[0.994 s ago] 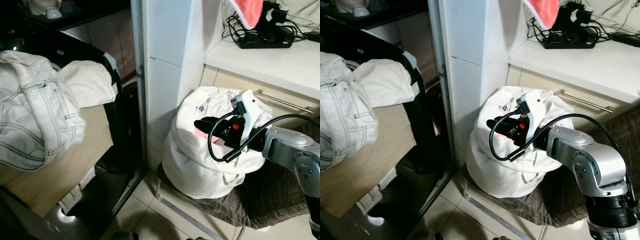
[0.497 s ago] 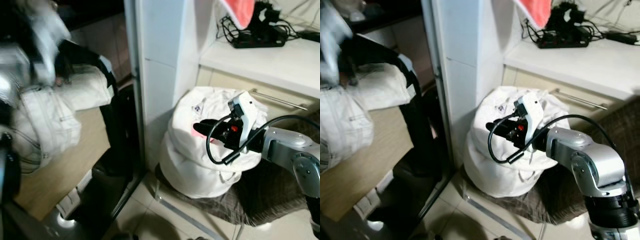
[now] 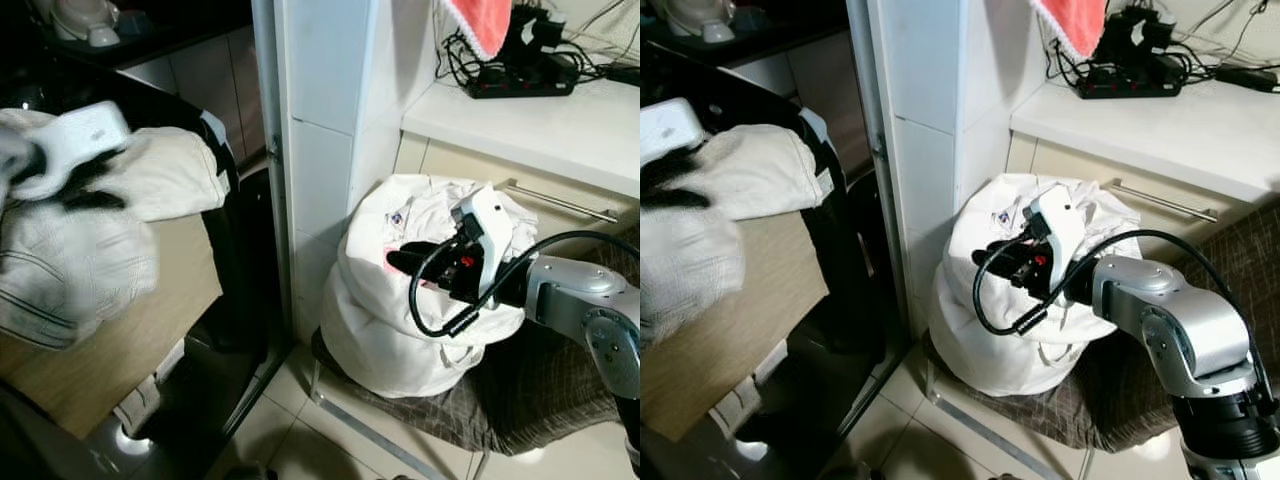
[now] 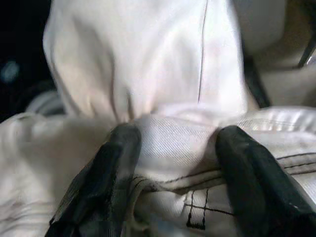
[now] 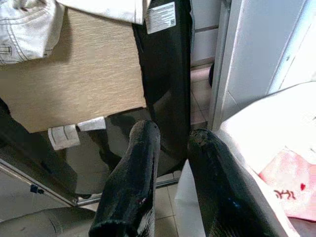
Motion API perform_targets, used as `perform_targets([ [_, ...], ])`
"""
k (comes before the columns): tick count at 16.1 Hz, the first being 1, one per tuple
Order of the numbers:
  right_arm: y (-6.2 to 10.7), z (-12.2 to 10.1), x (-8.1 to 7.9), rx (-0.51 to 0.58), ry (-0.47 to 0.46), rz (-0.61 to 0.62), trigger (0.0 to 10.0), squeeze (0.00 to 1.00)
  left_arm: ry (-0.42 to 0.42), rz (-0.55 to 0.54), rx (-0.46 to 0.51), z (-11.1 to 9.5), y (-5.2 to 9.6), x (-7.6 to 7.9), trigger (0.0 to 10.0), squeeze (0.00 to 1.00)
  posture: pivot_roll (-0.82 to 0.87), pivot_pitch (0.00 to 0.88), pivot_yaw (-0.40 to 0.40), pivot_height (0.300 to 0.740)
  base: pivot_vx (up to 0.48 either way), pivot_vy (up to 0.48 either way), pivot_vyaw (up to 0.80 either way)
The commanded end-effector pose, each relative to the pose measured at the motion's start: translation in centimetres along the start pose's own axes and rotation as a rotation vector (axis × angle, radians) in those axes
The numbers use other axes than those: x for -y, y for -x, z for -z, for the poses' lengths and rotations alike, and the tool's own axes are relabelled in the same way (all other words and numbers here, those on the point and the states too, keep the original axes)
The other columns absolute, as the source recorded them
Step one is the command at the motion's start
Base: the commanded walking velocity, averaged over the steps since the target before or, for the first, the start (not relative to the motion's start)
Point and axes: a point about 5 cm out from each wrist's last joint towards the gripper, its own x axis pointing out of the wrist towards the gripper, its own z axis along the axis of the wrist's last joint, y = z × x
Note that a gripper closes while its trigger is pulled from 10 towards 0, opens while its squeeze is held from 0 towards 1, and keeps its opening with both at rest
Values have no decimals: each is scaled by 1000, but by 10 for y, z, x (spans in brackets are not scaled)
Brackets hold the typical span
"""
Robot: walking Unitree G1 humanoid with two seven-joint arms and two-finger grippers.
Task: Clothes washing
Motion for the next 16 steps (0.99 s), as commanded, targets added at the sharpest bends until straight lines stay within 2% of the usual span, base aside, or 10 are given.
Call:
perform_targets([
  [1, 1, -1, -1, -3, 21, -4, 10000, 0, -28, -109, -83, 8, 7, -12, 10000, 0, -76, 0, 35, 740, 0, 0, 0],
  [3, 1, -1, 0, -4, 22, 2, 10000, 0, -46, -290, -118, 11, 11, -26, 10000, 0, -77, 0, 35, 740, 0, 0, 0],
  [5, 1, -1, 2, -2, 22, 13, 10000, 0, -23, -652, -89, 5, 30, -53, 10000, 0, -80, 0, 36, 740, 0, 0, 0],
  [8, 3, -1, 3, -2, 23, 25, 10000, 0, -32, -900, -103, 4, 55, -72, 10000, 0, -87, 0, 41, 740, 0, 0, 0],
  [9, 4, -2, 4, 4, 20, 38, 10000, 0, -27, -982, -20, -4, 64, -78, 10000, 0, -87, 0, 40, 740, 0, 0, 0],
  [10, 4, -2, 5, 7, 17, 43, 10000, 0, 76, -950, 117, -12, 62, -77, 10000, 0, -87, 0, 40, 740, 0, 0, 0],
  [11, 4, -2, 5, 7, 17, 41, 10000, 0, 282, -744, 303, -23, 47, -69, 10000, 0, -87, 0, 40, 740, 0, 0, 0],
  [12, 4, -2, 5, 7, 16, 38, 10000, 0, 335, -601, 372, -30, 38, -62, 10000, 0, -87, 0, 40, 740, 0, 0, 0],
  [13, 3, -1, 4, 2, 17, 29, 10000, 0, 342, -253, 465, -47, 22, -41, 10000, 0, -81, 0, 32, 740, 0, 0, 0],
  [16, 0, 0, 1, -5, 21, 13, 10000, 0, 263, 69, 439, -44, 12, -17, 10000, 0, -80, 0, 31, 740, 0, 0, 0],
])
